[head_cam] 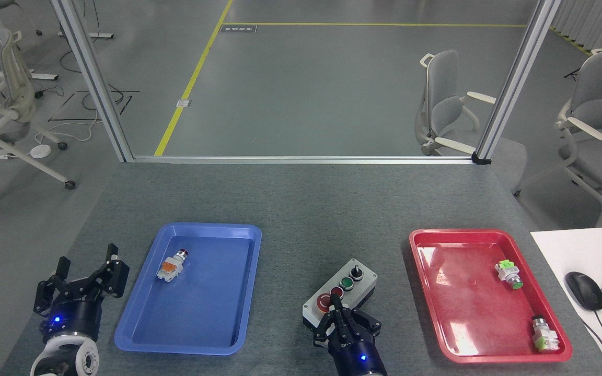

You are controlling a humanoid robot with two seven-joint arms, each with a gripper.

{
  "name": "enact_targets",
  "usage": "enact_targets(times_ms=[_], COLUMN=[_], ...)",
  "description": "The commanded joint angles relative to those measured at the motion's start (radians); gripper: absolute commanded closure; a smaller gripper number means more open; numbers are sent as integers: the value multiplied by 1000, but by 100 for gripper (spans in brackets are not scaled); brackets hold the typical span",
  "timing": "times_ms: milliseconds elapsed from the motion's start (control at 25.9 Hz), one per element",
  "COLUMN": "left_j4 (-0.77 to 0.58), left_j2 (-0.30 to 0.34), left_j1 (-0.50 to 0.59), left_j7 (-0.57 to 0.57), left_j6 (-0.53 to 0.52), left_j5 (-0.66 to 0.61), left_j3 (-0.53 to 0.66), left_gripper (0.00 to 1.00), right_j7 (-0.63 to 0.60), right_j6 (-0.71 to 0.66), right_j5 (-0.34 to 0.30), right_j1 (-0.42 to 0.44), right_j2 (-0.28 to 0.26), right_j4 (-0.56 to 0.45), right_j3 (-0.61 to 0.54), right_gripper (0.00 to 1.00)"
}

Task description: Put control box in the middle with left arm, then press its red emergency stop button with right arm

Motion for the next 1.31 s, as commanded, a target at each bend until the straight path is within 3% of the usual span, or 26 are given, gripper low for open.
enact_targets(times_ms=[0,116,309,425,580,889,1275], left_j4=[-2,4,3,4,4,6,4], left_j2=[1,0,-8,-62,-92,-102,-102], left_j1=[0,0,29,29,31,29,29], left_j7=[0,-2,0,-2,-2,0,0], left_j6=[0,0,0,12,11,8,8], left_j5=[0,-2,1,1,-13,3,3], left_j3=[0,0,-97,-153,-158,-158,-158], left_gripper=[1,1,1,1,1,1,1], right_j7=[16,14,-20,-50,-50,-41,-38], right_j6=[7,10,5,-1,-2,-12,-16], right_j5=[-1,-4,-10,-33,-85,-93,-94], right_j1=[-3,-3,8,11,11,25,26], right_j2=[-5,-11,-43,-66,-100,-153,-150], right_j4=[-65,-105,-136,-160,-191,-228,-228], right_j3=[-12,-26,-119,-181,-236,-282,-283], right_gripper=[100,97,28,5,3,2,2])
